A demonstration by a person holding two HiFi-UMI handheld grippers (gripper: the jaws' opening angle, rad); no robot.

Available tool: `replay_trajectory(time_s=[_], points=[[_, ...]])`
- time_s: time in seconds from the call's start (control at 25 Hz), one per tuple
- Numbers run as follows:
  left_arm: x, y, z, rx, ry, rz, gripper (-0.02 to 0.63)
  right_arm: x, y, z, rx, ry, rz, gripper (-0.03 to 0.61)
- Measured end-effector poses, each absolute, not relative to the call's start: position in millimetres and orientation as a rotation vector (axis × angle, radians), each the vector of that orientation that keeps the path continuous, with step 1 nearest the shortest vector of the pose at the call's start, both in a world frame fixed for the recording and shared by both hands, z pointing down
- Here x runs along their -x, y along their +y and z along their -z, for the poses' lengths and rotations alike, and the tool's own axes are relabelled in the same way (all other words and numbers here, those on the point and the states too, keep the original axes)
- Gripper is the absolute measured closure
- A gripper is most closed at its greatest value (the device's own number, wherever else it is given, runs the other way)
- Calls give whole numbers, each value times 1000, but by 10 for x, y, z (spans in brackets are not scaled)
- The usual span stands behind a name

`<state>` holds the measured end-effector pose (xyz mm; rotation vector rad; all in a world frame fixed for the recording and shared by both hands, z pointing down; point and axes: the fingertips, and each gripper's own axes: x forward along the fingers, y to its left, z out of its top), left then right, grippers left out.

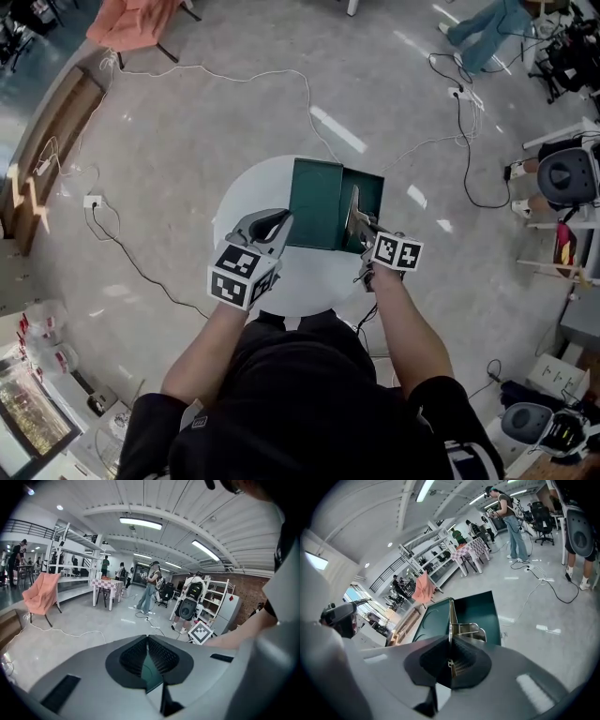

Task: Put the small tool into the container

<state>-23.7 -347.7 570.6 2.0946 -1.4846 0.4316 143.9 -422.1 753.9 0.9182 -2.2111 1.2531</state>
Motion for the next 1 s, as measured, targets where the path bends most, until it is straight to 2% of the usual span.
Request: replay_trajectory(time_s=[0.6,0.76,1.0], points=[[549,-3246,-5586,-2026,-1587,-427,595,-1310,-4271,-7977,-885,-2038,-1087,555],[579,-3182,-5633,-2020,-1579,-421,595,-1283,-4242,-8006,-864,-2016,-981,497],[591,-3122,-5677,-2025,-1558,-410,595,-1291,-4179,-7968,-848,-1995,-838,451]])
